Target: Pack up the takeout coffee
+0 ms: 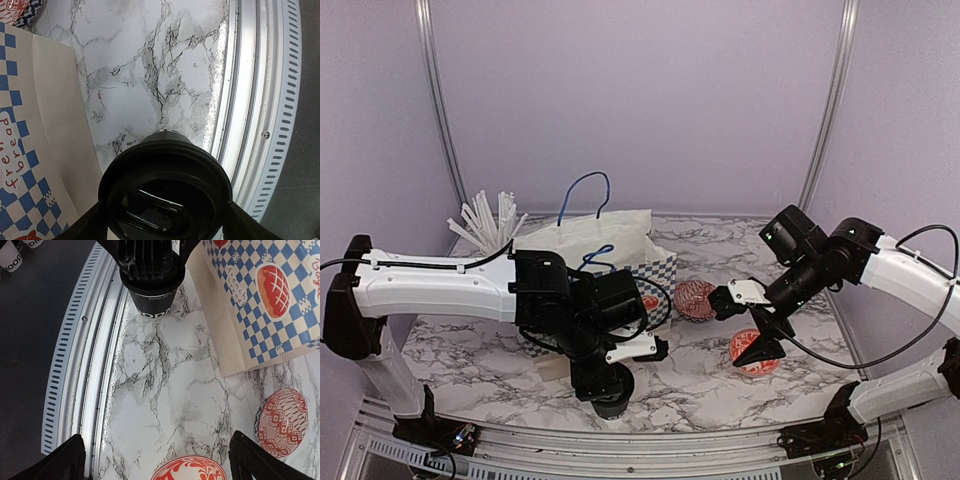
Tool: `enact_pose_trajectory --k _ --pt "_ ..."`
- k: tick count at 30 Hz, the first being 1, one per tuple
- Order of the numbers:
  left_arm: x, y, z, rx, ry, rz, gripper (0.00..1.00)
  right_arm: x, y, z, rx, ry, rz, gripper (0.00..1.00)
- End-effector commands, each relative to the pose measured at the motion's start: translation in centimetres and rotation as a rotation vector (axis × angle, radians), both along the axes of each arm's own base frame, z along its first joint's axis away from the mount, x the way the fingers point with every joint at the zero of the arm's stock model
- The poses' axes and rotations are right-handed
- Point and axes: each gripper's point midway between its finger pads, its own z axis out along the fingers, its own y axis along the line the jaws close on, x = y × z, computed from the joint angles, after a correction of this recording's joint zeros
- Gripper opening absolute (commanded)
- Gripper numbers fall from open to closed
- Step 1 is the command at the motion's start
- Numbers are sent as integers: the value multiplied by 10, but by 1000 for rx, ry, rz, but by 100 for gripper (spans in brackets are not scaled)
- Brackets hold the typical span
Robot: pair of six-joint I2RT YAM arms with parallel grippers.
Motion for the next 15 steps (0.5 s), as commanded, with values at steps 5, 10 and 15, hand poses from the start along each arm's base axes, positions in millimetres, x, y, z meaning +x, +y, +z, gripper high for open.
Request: enact_pose_trajectory --k 5,10,15 --pt "-5 11 -18 54 39 -9 79 3 6 10 32 6 -6 97" --pt "-5 11 -22 63 39 -6 77 5 9 24 57 -7 -4 97" --pt "-13 4 -12 28 70 -13 72 4 16 77 161 -88 36 96"
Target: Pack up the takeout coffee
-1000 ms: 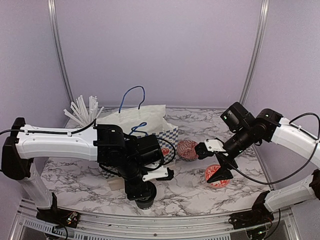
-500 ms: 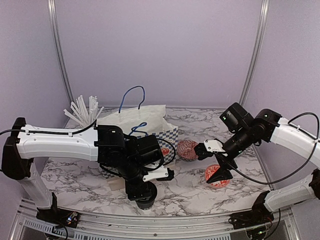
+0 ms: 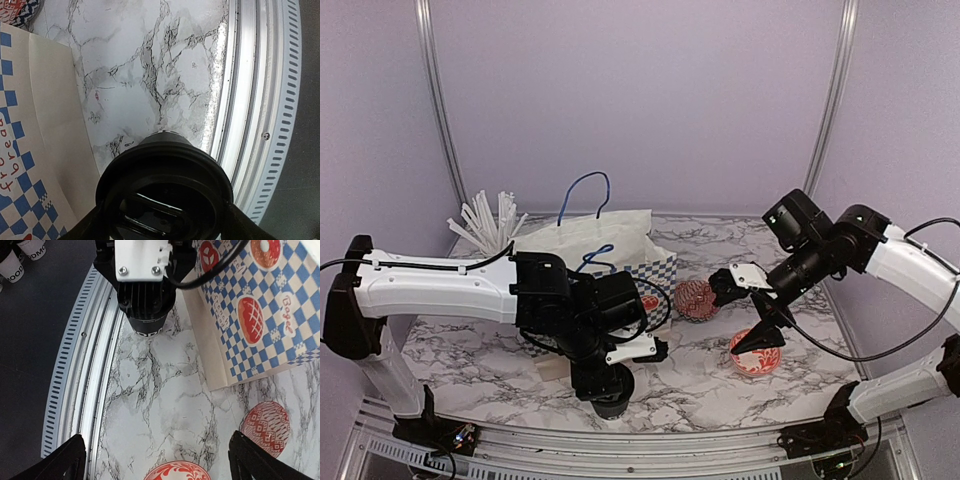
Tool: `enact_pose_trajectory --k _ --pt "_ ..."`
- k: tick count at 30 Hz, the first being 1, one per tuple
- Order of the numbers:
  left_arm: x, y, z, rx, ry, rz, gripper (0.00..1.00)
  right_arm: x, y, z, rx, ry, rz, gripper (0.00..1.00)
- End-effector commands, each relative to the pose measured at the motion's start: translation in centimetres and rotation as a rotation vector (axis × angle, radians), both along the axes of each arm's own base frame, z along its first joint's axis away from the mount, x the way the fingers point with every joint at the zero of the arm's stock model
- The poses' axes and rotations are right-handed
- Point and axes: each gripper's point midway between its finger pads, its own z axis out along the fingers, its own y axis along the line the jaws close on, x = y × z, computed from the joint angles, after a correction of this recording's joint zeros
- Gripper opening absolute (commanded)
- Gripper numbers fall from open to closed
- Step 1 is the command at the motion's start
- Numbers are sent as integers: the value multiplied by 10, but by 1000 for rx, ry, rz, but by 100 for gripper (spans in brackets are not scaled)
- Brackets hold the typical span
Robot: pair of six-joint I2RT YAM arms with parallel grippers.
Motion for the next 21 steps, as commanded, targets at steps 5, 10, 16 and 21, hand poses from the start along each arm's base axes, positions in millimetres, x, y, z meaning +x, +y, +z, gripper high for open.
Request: enact_pose_trajectory --k 5,10,16,21 --pt "-31 -7 38 -58 69 -34 69 11 21 124 262 -191 35 96" --pt "-62 -16 117 -221 62 -67 68 55 43 175 371 -276 -67 96" --pt "-71 5 238 -485 -53 -20 65 107 80 160 313 -229 -109 96" --pt "-51 56 338 -756 -204 61 64 127 103 148 307 -174 -95 94"
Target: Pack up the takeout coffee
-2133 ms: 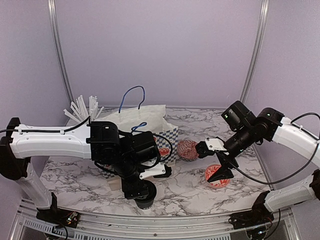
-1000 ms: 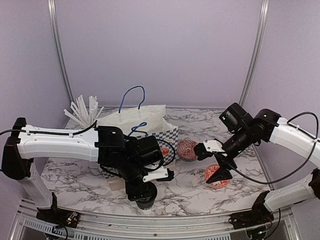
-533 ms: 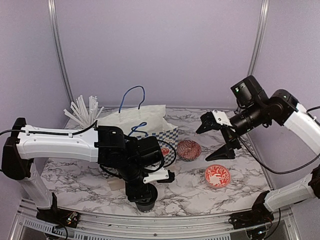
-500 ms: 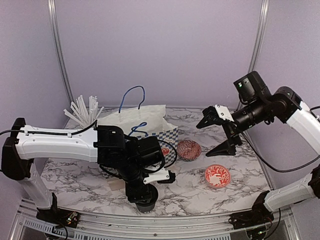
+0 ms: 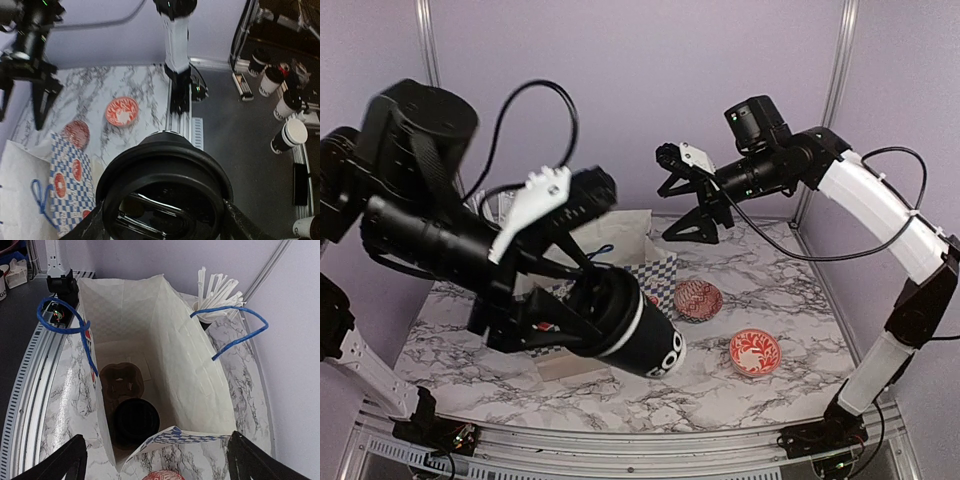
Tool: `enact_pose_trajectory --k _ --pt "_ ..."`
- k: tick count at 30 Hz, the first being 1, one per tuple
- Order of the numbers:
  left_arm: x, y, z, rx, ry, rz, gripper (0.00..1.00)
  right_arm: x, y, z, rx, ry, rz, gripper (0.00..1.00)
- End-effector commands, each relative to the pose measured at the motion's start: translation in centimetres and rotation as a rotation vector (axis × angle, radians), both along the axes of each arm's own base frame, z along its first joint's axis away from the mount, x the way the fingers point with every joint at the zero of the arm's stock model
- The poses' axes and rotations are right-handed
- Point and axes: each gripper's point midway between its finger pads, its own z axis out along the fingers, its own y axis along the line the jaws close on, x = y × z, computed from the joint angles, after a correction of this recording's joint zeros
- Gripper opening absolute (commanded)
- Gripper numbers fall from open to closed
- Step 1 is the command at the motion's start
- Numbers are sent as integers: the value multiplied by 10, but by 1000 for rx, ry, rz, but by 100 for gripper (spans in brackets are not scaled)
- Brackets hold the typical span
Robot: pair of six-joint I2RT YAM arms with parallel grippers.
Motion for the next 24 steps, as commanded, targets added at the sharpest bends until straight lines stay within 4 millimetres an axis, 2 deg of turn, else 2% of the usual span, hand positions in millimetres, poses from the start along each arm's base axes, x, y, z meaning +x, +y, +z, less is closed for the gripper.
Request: enact_pose_trajectory --k 1,4,7,11,15,19,21,22,24 --pt "32 70 71 -172 -117 189 64 12 14 7 32 26 -2 94" --pt "64 105 93 -218 -259 347 66 23 30 2 31 37 -18 93" --pt "93 128 101 -220 -362 527 72 35 47 -6 13 54 -47 91" --pt "115 143 107 -217 -411 673 71 58 69 -14 12 67 -120 89" --pt "131 147 97 -183 -393 724 67 73 84 -32 -29 41 -168 82" --pt "144 138 67 -110 -330 739 66 75 89 -47 -74 21 -167 67" --pt "150 135 49 -53 -305 739 66 76 89 -49 -80 17 -170 43" --pt "153 133 41 -32 -292 738 65 76 89 -50 -83 16 -170 34" --pt "160 131 24 17 -265 742 64 77 88 -52 -89 13 -169 24"
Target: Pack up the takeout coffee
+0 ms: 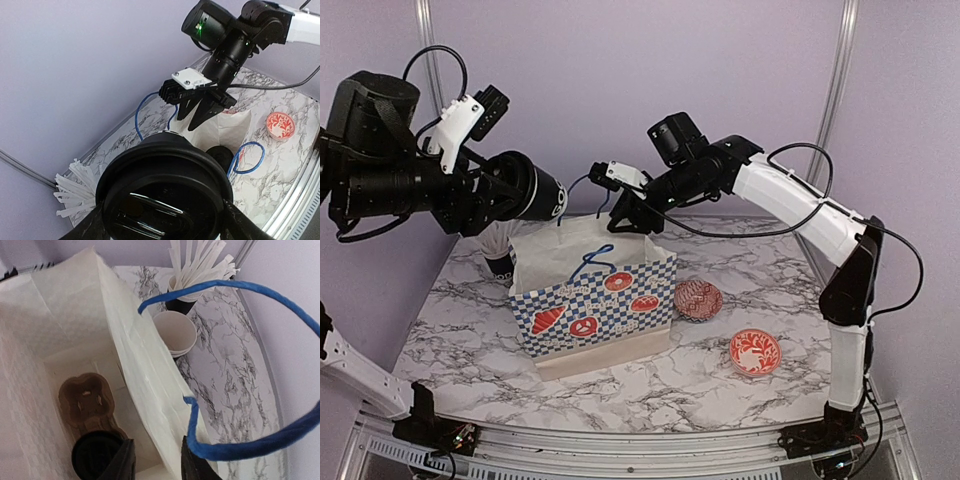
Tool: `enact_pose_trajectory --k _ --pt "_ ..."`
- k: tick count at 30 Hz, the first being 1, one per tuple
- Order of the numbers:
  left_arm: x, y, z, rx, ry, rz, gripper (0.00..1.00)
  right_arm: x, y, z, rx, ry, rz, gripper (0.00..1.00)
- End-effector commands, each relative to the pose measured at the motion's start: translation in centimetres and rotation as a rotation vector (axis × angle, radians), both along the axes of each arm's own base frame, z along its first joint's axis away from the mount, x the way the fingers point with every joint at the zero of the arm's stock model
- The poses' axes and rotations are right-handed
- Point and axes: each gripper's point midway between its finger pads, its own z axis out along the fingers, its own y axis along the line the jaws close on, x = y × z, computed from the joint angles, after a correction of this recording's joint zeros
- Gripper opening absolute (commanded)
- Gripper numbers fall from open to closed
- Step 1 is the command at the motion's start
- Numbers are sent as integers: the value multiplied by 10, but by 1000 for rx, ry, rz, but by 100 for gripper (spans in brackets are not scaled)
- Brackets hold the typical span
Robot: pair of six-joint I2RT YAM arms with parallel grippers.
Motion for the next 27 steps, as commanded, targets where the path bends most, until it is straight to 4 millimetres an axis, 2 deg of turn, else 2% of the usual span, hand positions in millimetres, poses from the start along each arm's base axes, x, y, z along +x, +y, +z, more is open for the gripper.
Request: enact_pose_trajectory --k 1,5,10,14,18,24,27 --pt "8 -4 -36 61 108 -4 64 3 -1 17 15 -56 -18 19" --pt "9 -13 -64 114 183 -41 63 -3 -4 16 7 -45 5 1" --pt "0 -32 -98 180 274 -128 62 -19 -13 23 22 -34 14 0" --pt "2 -38 -118 230 308 -128 62 -38 -23 23 13 0 25 0" --pt "1 -44 -130 257 336 -138 61 -76 -35 13 -20 49 101 9" --pt "-1 -53 -159 294 390 -159 61 -142 -46 -32 -120 91 226 18" --pt "-3 -58 -168 295 411 -172 61 -179 -49 -43 -154 108 328 21"
